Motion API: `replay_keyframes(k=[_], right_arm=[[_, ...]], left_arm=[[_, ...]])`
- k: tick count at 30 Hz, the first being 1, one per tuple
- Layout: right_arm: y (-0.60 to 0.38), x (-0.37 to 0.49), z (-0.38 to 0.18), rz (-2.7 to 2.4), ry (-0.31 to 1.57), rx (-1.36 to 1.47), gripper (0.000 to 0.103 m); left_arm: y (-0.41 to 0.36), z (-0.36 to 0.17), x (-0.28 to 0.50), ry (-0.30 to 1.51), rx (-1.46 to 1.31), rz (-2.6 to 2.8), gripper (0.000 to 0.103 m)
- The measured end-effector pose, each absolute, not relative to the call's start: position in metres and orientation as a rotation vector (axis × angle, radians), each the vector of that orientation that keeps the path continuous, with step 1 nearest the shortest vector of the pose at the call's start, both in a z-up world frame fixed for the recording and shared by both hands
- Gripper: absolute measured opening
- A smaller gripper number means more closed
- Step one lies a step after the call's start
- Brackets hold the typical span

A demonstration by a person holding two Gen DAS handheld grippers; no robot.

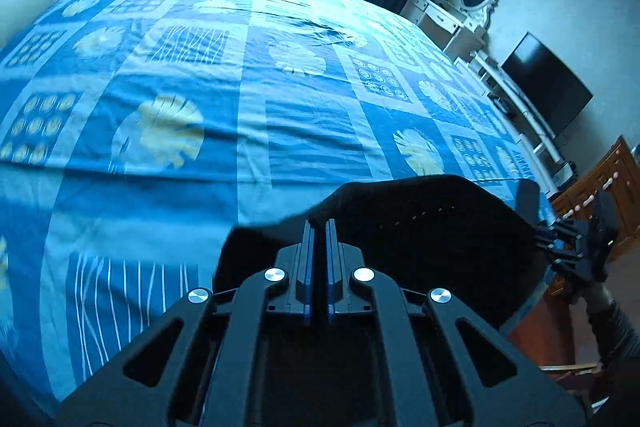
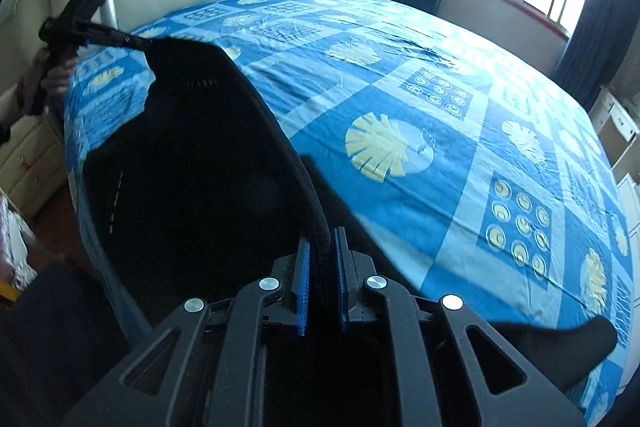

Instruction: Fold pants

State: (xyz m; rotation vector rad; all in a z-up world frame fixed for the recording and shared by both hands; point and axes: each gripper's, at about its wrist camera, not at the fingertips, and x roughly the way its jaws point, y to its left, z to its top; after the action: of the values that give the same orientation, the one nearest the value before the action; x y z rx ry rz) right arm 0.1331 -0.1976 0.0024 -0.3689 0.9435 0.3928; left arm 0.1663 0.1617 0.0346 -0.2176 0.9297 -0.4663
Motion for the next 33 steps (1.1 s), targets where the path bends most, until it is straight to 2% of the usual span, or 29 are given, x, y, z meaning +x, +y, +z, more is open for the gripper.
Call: replay_keyframes(k=[8,17,20,21,22,24,25,31,33], right_arm=[[-0.188,0.077,-0.028,0.392,0.985,-0.408,0.011],[-0.187,0.055,-0.068,0.355,1.054,-0.393,0.013],[-0.193,0.049,-0.066,0.338,1.059,-0.33,0.024],[-0.195,0.047,-0.063,0.335,1.059,-0.294,0.034],[-0.201,0.045,-0.058,0.338,1.06,-0.225,0.043],[-0.215,0.039,-0.05,0.331,1.063,-0.083,0.053],[-0.221,0.036,-0.048,0.326,1.065,-0.018,0.058],[-0.279,0.029,-0.065,0.286,1.106,0.562,0.06],[-0.29,0.027,-0.072,0.261,1.106,0.671,0.06]], left_arm=[[0.186,0.003,0.095,0.975,-0.282,-0.426,0.003],[0.192,-0.045,0.058,1.068,-0.32,-0.384,0.001],[0.198,-0.052,0.05,1.088,-0.387,-0.372,0.002],[0.202,-0.054,0.046,1.094,-0.432,-0.358,0.003],[0.205,-0.055,0.042,1.095,-0.475,-0.354,0.008],[0.21,-0.055,0.033,1.086,-0.566,-0.353,0.017],[0.211,-0.055,0.028,1.079,-0.596,-0.352,0.025],[0.197,-0.054,0.025,1.046,-0.669,-0.331,0.039],[0.193,-0.059,0.03,1.053,-0.699,-0.321,0.04]])
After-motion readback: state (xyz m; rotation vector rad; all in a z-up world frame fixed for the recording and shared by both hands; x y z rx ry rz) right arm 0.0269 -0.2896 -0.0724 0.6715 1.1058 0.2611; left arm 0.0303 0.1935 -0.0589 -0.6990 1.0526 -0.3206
